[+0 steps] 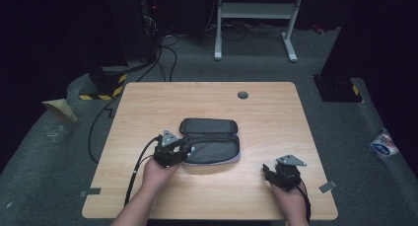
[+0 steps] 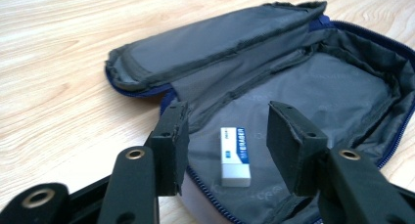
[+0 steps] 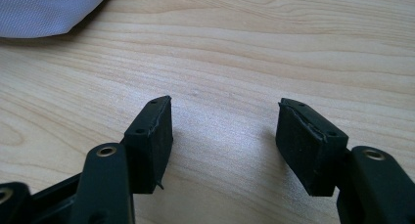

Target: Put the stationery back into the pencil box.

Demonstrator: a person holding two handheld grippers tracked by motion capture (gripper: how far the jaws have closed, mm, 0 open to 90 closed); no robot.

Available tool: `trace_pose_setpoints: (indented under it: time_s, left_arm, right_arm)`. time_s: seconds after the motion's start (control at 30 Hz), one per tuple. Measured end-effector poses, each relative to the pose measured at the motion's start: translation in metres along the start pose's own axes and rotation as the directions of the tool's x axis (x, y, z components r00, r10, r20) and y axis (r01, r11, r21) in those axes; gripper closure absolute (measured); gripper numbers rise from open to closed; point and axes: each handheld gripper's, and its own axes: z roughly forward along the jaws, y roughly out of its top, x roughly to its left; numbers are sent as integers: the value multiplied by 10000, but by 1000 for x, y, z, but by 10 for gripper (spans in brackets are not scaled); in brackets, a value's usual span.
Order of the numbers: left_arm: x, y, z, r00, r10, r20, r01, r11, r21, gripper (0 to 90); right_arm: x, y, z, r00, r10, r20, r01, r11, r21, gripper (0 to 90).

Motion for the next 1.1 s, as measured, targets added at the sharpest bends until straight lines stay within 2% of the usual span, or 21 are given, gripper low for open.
trace_pose_setpoints:
  time_s: [0.2,0.3,0.43,0.47,0.57,0.63,0.77,0.9,1.1]
  left_arm:
    - [7,-1,-5,9999,-143,64,144,9999,-54,447]
    - [16,-7,-8,9992,-291,267,293,9995,-79,427]
    - [24,-15,-11,9987,-404,318,407,9991,-101,348]
    - [26,-17,-11,9990,-359,264,361,9993,-82,306]
    - [34,-23,-13,9990,-414,143,415,9991,-73,256]
    - [40,-27,-15,9989,-385,-253,386,9993,-1,166]
    - [51,-36,-23,9972,-483,-568,481,9988,-47,113]
    - [68,-50,-30,9970,-372,-678,413,9973,612,10]
    - [89,-74,-48,9939,-113,-1095,264,9901,1375,1]
  right_arm:
    - [0,0,0,10000,-2,3,2,10000,-1,385]
    - [0,0,0,10000,0,1,0,10000,1,384]
    - [0,0,0,10000,7,-5,-7,10000,-2,385]
    - [0,0,0,10000,7,-5,-7,10000,-2,384]
    - [0,0,0,10000,6,-5,-6,10000,-3,384]
    - [0,0,0,10000,7,-7,-7,10000,-1,384]
    - [0,0,0,10000,7,-6,-7,10000,-2,384]
    - [0,0,0,10000,7,-6,-7,10000,-3,384]
    - [0,0,0,10000,10,-5,-10,10000,-4,384]
